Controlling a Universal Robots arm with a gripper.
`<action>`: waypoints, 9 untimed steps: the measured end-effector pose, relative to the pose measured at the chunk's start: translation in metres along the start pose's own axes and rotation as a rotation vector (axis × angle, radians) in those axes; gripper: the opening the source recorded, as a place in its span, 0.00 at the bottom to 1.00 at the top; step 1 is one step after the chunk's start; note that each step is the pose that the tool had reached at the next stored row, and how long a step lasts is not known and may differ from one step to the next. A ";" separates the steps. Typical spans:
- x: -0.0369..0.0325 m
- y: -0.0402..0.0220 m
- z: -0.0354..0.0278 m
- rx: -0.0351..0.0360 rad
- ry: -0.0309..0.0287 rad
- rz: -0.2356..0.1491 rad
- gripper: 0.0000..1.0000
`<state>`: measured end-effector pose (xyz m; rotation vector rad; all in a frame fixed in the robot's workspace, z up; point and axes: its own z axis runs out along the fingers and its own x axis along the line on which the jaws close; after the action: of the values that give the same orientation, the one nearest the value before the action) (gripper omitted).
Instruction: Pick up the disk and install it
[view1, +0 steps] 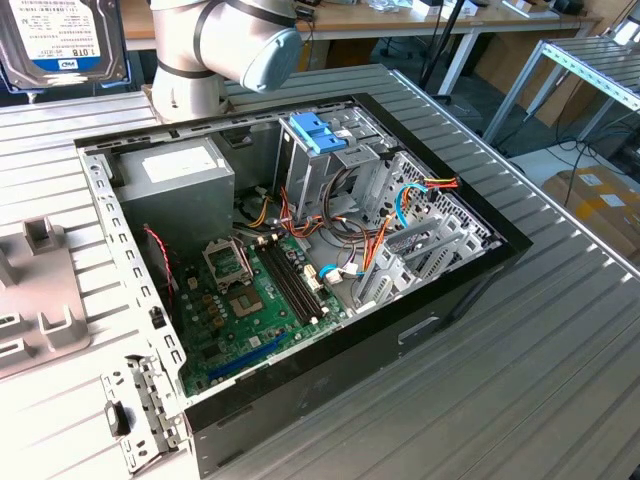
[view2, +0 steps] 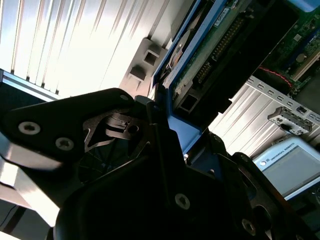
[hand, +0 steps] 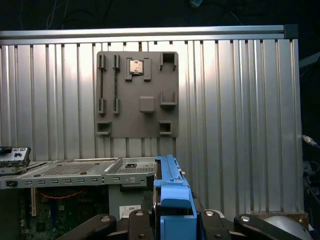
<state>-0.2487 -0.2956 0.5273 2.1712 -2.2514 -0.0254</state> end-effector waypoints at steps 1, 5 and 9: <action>0.0000 -0.0011 0.0000 0.0000 0.0000 0.000 0.37; -0.0002 -0.0045 0.0001 0.0001 0.0000 0.000 0.37; -0.0003 -0.0083 0.0003 0.0000 0.0000 0.000 0.37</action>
<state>-0.2404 -0.2956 0.5269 2.1712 -2.2514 -0.0254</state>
